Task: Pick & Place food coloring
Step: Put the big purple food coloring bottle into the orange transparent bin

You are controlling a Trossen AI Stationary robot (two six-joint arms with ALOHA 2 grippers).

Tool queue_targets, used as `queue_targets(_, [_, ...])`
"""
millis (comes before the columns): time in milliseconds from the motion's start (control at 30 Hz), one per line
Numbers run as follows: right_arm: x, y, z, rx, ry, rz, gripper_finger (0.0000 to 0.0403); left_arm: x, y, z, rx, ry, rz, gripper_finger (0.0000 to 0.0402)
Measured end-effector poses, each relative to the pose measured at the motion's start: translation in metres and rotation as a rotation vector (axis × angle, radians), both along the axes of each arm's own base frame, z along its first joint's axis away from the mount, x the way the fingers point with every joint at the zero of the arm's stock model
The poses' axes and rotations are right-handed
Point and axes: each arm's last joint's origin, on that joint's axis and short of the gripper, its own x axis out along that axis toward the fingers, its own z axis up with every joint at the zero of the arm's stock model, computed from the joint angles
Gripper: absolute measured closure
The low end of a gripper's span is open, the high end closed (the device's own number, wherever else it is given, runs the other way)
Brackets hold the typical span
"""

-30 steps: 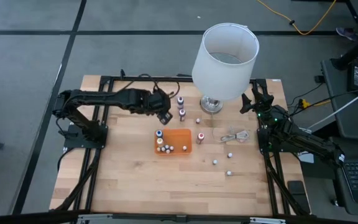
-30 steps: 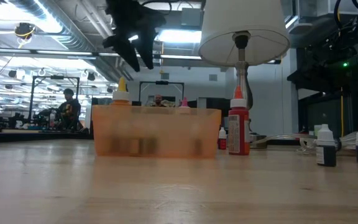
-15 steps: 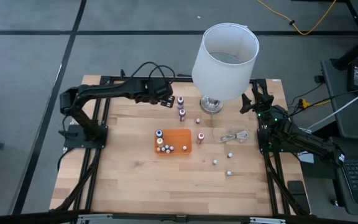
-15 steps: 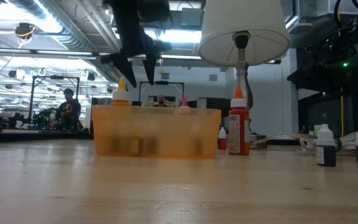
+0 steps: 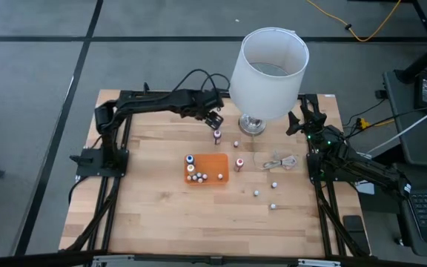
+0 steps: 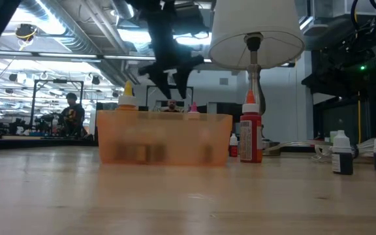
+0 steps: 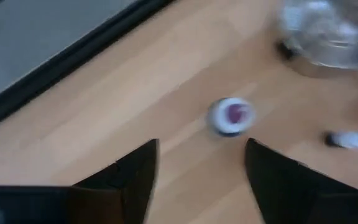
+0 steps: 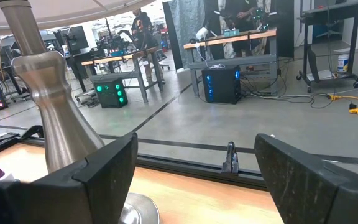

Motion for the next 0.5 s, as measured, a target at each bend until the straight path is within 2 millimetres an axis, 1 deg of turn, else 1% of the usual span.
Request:
queue_targets(100, [0.000, 0.000, 0.000, 0.000, 0.000, 0.000, 0.0079, 0.006, 0.005, 0.002, -0.007, 0.006, -0.102, 0.0177])
queue_targets(167, [0.000, 0.000, 0.000, 0.000, 0.000, 0.000, 0.0079, 0.009, 0.007, 0.000, -0.022, 0.011, -0.130, 0.0178])
queue_targets(333, [0.000, 0.000, 0.000, 0.000, 0.000, 0.000, 0.0079, 0.015, 0.011, -0.009, -0.046, 0.007, -0.132, 0.0178])
queue_targets(500, [0.000, 0.000, 0.000, 0.000, 0.000, 0.000, 0.0079, 0.024, 0.010, -0.017, -0.023, -0.009, -0.135, 0.0178])
